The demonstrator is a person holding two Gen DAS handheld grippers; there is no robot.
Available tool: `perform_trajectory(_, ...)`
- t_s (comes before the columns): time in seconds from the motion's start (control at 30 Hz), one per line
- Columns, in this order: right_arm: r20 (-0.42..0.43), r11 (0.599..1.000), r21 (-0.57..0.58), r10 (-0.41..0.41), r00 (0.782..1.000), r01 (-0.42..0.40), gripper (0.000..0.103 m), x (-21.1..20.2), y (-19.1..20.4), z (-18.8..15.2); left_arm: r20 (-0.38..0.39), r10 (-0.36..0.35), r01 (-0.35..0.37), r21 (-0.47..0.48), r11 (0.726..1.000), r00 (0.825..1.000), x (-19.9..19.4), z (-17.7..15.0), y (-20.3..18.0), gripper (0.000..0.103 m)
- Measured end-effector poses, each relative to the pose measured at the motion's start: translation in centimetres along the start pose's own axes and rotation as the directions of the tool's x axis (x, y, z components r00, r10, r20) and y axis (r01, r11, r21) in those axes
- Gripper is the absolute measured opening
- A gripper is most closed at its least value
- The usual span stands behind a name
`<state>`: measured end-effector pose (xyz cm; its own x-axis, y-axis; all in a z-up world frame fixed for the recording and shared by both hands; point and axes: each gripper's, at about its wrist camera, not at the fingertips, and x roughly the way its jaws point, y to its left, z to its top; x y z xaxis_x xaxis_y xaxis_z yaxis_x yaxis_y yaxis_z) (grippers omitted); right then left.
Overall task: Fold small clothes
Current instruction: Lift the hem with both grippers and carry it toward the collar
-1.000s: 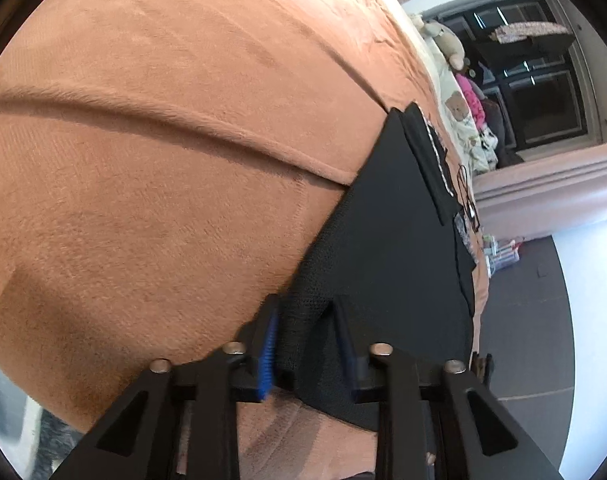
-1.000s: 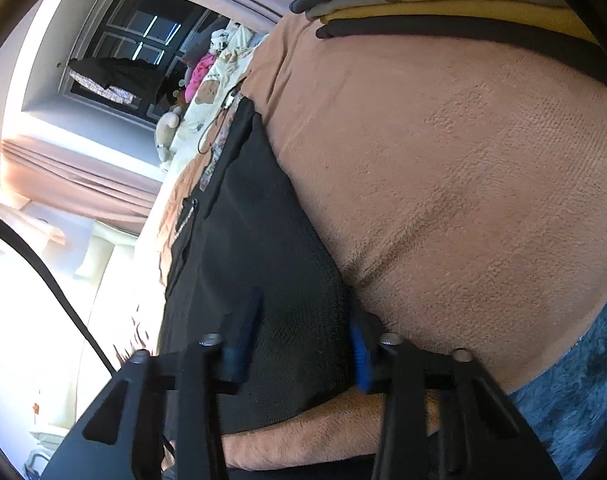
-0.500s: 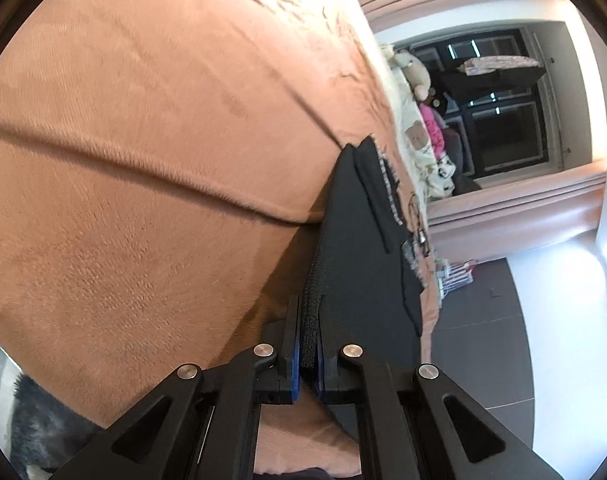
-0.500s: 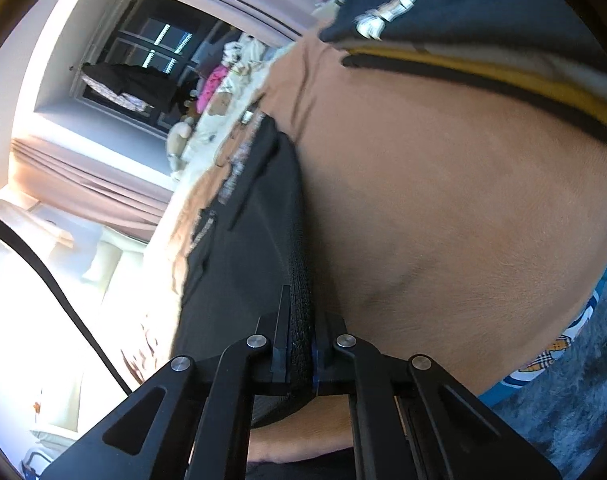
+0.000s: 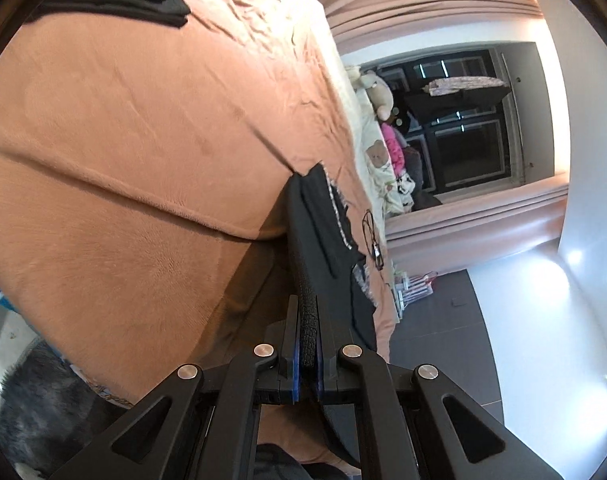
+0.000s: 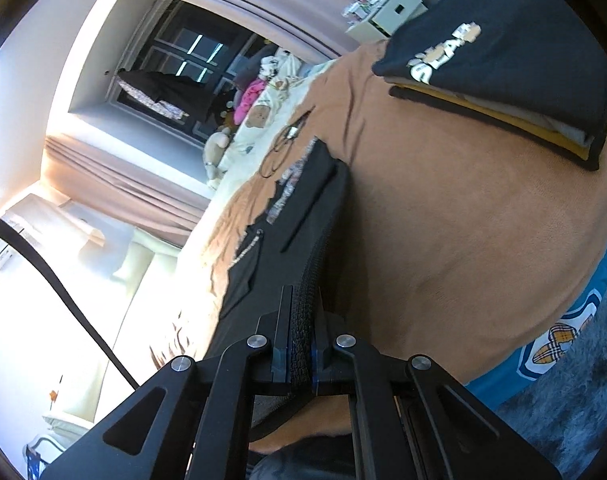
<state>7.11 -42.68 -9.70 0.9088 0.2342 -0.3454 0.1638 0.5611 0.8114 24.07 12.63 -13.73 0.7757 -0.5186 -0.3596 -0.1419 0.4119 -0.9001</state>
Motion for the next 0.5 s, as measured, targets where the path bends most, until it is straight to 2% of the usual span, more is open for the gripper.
perform_trajectory(0.17,0.023,0.999,-0.026,0.047,0.999,-0.046,0.002,-1.5,0.5,-0.3,0.034,-0.024,0.023,0.022,0.999,0.999,-2.7,-0.3,-1.6,0.005)
perform_trajectory(0.5,0.064,0.99,-0.093,0.115,0.991,-0.109,0.002,-4.1,1.3,-0.7,0.1,-0.122,0.117,0.059,0.991,0.987,-9.1,-1.1,-4.5,0.005)
